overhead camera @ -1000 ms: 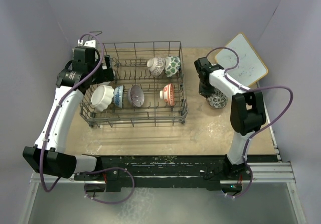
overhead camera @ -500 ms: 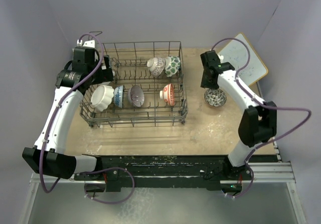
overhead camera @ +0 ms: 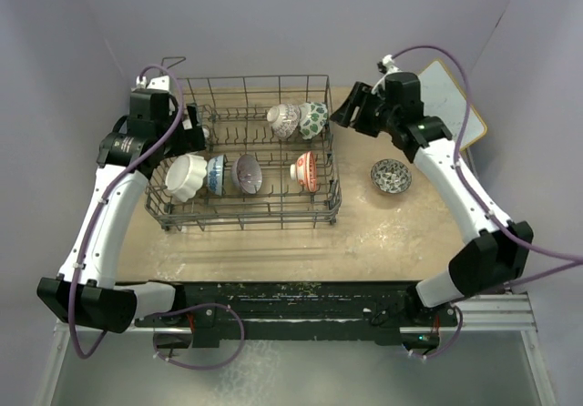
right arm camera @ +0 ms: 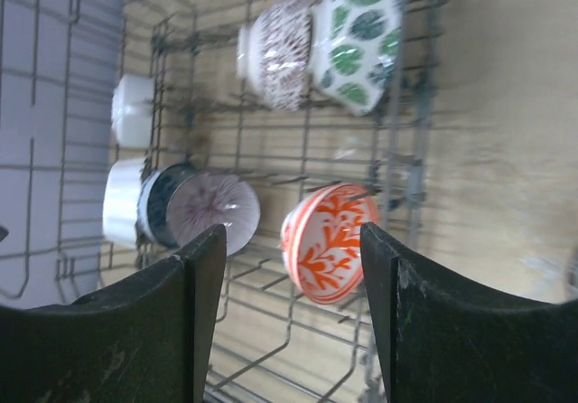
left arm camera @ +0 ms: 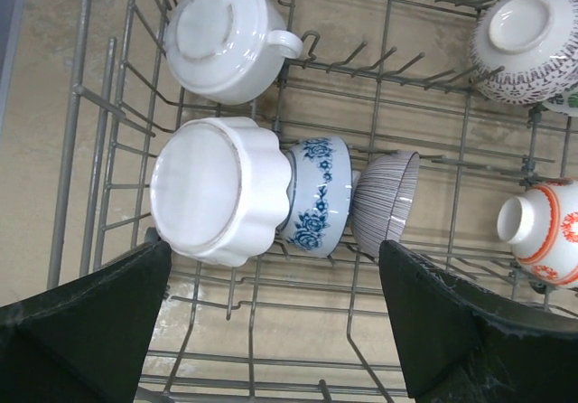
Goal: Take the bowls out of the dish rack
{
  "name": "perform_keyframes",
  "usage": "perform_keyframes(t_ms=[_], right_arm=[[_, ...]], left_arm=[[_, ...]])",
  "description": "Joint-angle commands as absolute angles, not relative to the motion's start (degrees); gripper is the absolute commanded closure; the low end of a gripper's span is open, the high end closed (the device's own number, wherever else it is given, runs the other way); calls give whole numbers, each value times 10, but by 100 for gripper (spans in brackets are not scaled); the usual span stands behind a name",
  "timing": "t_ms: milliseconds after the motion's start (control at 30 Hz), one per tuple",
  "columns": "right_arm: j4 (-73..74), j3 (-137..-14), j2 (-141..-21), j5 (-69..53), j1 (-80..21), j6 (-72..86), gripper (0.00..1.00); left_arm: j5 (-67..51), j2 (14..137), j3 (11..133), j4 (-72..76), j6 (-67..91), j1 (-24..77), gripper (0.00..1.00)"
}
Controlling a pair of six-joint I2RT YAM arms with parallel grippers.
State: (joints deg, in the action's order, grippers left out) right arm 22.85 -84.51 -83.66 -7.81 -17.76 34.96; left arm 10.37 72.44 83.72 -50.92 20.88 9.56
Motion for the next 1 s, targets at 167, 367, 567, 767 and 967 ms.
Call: perform_keyframes(t_ms=[167, 367, 567, 767, 967], right_arm=[[168, -852, -939, -166, -253, 361, 36], [149, -819, -956, -155, -285, 385, 39], [138, -793, -961, -146, -293, 394, 40], [156, -787, -943, -104, -294, 391, 41], [185, -777, -916, -82, -294, 388, 42]], left_arm=[[55, 703, 830, -479, 239, 98, 1], [61, 697, 824, -485, 234, 98, 1], [61, 698, 821, -484, 229, 98, 1], [61, 699, 819, -483, 222, 98, 1], [60, 701, 813, -478, 221, 98, 1]])
